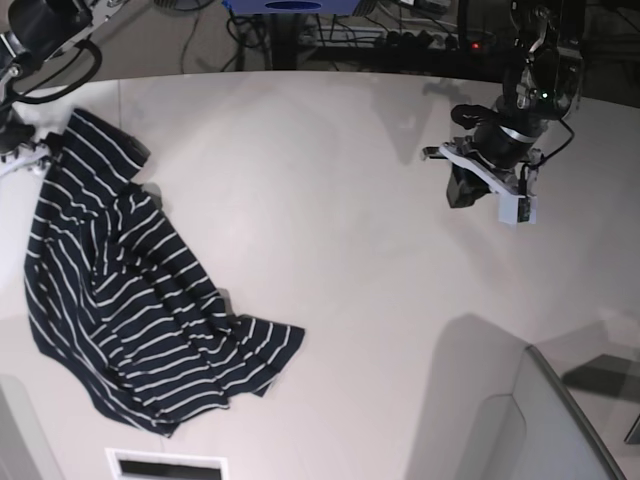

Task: Layout the t-shirt on the table in an organized manner, then fold the t-shirt properly
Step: 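Reach the left gripper across and grasp the shirt's hem fabric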

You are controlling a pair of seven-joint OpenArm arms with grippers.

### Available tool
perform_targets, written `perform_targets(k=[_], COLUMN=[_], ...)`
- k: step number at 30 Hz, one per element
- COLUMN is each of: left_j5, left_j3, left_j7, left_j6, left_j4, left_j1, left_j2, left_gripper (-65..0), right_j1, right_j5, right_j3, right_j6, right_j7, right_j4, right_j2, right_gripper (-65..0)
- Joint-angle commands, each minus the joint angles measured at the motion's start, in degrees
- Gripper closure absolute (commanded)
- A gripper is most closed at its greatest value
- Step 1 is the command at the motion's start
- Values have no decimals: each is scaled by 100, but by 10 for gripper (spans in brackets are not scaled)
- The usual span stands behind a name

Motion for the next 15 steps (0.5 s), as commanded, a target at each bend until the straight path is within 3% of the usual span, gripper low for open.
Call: perform_targets(k=[1,12,13,15], left_j5=[-19,-19,-19,-19], left_j3=[-9,351,386,395], left_j7=[-88,-105,-105,-105], left_j6=[30,30,30,30], left_j4=[-13,-505,-505,-531], left_j1=[14,-135,-135,-135], left_j2=[-60,-60,-60,-60], left_gripper=[0,0,0,0], right_j1=[78,377,377,350], right_j5=[71,45,45,45], right_j3=[7,-11,-11,-11], right_j6=[32,32,32,32], right_j7=[146,155,164,146], right_j4=[24,-794,-803,-785], right_j2=[110,110,110,101], right_gripper=[-507,-500,-474,-327])
